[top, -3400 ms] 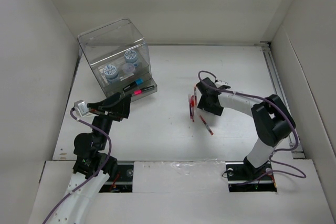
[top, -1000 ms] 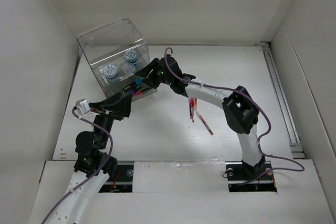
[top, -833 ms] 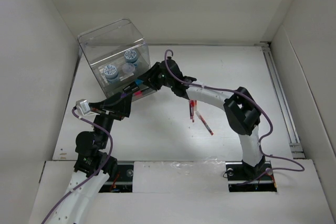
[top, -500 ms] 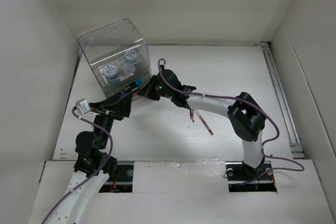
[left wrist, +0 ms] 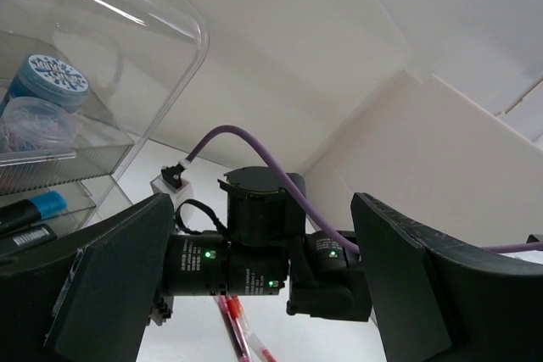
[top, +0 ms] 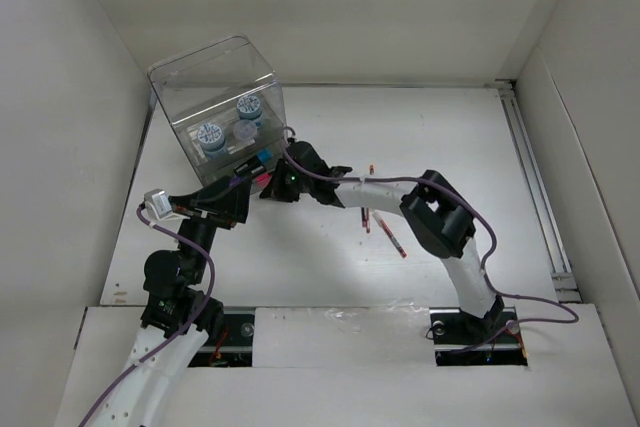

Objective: Sort the stationery into containers
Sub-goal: Close the drawer in the storage box.

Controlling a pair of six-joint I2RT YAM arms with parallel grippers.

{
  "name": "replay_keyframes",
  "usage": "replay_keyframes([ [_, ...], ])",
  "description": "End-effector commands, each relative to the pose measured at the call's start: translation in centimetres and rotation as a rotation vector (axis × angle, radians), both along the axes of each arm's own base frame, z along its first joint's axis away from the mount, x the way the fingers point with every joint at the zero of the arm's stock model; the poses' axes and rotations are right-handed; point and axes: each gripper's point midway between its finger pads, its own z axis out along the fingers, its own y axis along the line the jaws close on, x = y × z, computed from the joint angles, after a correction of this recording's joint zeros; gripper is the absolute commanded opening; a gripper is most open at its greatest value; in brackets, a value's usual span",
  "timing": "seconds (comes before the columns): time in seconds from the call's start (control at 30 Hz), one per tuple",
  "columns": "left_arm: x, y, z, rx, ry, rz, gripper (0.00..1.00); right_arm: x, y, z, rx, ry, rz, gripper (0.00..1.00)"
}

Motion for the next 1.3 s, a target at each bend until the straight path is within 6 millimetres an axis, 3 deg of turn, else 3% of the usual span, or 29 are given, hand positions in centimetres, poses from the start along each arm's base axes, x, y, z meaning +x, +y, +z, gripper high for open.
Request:
replay_keyframes([
  [0.0,-0.1,-0.1,0.7,-0.014,-0.034,-0.006,0.83,2.3,0.8,2.6,0.027,-0.097,-0.028,0.00],
  [0.07,-0.2,-0.1,0.9,-0.017,-0.042,-0.006,0.83,3.2,0.7,2.2,0.020,-0.104,-0.034,0.00],
  [0.3,0.0,-0.1,0.7,-0.014,-0.034,-0.006,0.83,6.8,0.7,5.1,0.051,-0.251,-0.131,0.00],
  [0.47,0.0,-0.1,0.7,-0.014,-0.034,-0.006,0.83,7.6,1.4,6.7,0.096,-0.300,-0.142,0.00],
  [0.8,0.0,-0.1,0.7,-0.014,-0.034,-0.006,0.83,10.0,2.5,4.4,0.112,-0.292,-0.227,0.00],
  [1.03,0.0,-0.2,0.5,-0.010,-0.025,-0.006,0.83,12.3,2.7,5.5,0.178,-0.326,-0.278,0.00],
  [1.1,0.1,0.0,0.5,-0.013,-0.024,0.002,0.83,12.4,3.1,6.7,0.214,-0.346,-0.272,0.00],
  [1.27,0.1,0.0,0.5,-0.013,-0.024,0.002,0.83,12.7,3.3,6.3,0.240,-0.335,-0.292,0.00],
])
